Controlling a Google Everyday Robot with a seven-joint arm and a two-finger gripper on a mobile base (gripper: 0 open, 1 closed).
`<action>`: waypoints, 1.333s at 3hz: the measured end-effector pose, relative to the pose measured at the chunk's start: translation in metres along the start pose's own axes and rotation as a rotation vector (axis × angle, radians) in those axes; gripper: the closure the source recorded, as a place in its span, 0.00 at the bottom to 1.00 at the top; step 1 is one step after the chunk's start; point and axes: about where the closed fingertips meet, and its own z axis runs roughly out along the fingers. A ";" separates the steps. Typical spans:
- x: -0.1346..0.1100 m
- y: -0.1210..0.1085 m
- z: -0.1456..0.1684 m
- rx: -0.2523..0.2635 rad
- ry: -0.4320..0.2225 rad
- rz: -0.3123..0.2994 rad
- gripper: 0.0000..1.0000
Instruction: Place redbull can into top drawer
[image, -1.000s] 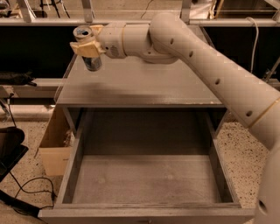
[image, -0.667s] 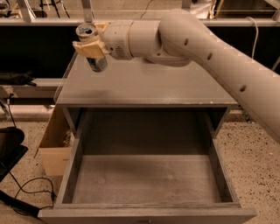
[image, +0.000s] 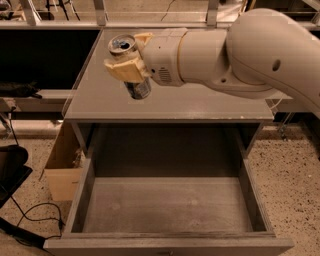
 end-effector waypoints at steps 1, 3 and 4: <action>0.000 0.001 0.001 -0.003 0.000 0.001 1.00; 0.089 0.051 -0.016 0.002 0.043 0.185 1.00; 0.131 0.070 -0.012 -0.034 0.041 0.224 1.00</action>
Offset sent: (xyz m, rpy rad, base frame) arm -0.0295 -0.0257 -0.0977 0.0533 0.2027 -0.0662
